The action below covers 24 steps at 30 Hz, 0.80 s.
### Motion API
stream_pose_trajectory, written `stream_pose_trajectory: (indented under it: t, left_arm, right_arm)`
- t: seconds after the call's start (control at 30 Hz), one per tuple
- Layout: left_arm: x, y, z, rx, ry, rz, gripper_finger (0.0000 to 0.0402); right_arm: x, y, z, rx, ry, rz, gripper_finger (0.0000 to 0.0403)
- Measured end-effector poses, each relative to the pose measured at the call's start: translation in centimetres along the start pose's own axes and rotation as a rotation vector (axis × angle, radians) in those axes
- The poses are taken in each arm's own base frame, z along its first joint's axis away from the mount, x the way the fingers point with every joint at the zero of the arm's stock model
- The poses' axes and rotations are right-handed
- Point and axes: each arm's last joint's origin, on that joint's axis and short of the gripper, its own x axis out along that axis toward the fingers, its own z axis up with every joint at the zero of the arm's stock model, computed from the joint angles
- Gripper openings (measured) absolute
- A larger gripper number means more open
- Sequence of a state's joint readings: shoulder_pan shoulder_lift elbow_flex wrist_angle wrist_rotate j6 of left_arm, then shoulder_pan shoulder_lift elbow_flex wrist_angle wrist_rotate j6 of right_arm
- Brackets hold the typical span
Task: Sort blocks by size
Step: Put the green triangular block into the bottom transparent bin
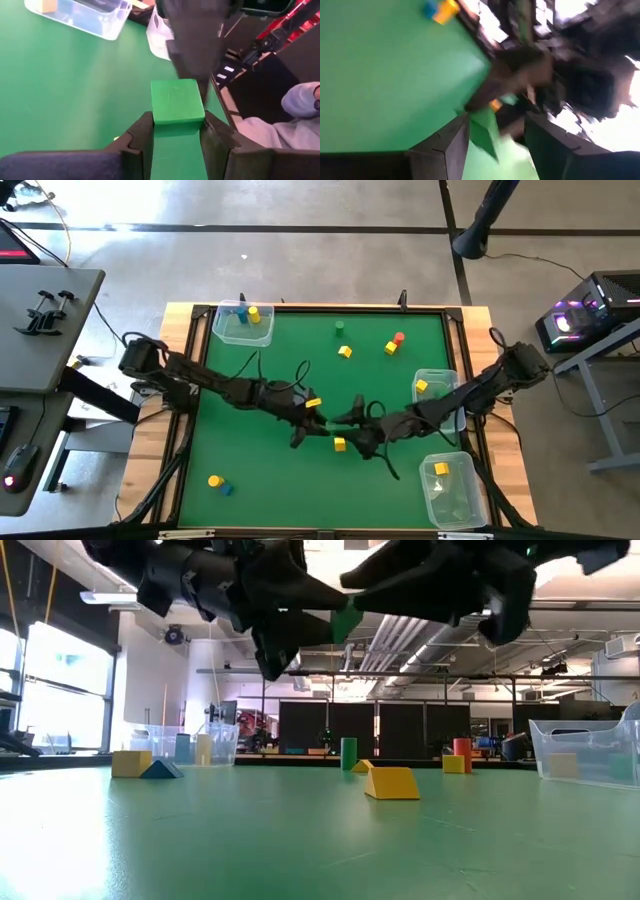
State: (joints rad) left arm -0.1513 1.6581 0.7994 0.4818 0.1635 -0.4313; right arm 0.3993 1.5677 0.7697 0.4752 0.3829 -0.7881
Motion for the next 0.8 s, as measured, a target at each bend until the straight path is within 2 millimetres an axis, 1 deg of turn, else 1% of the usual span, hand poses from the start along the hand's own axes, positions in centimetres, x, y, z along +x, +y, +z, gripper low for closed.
stream_pose_trajectory:
  t: [0.1,0.17,0.3,0.53,0.8]
  left_arm:
    - [0.43,0.07,-0.31,0.002,0.001,-0.004,0.0102]
    - [0.64,-0.11,-0.14,0.018,-0.035,-0.026,0.0103]
    - [0.75,-0.20,-0.07,0.030,-0.043,-0.064,0.0105]
    - [0.73,-0.26,0.13,0.033,-0.063,-0.072,0.0106]
    - [0.69,-0.42,0.56,0.039,-0.115,-0.074,0.0107]
  right_arm:
    - [0.30,-0.28,0.00,0.001,0.000,0.100,0.0181]
    - [0.40,-0.35,-0.25,0.004,0.025,0.130,0.0181]
    - [0.54,-0.68,-0.30,0.019,0.017,0.129,0.0181]
    - [0.54,-0.62,-0.20,0.006,-0.012,0.152,0.0181]
    - [0.90,-0.58,-0.09,0.017,-0.034,0.127,0.0181]
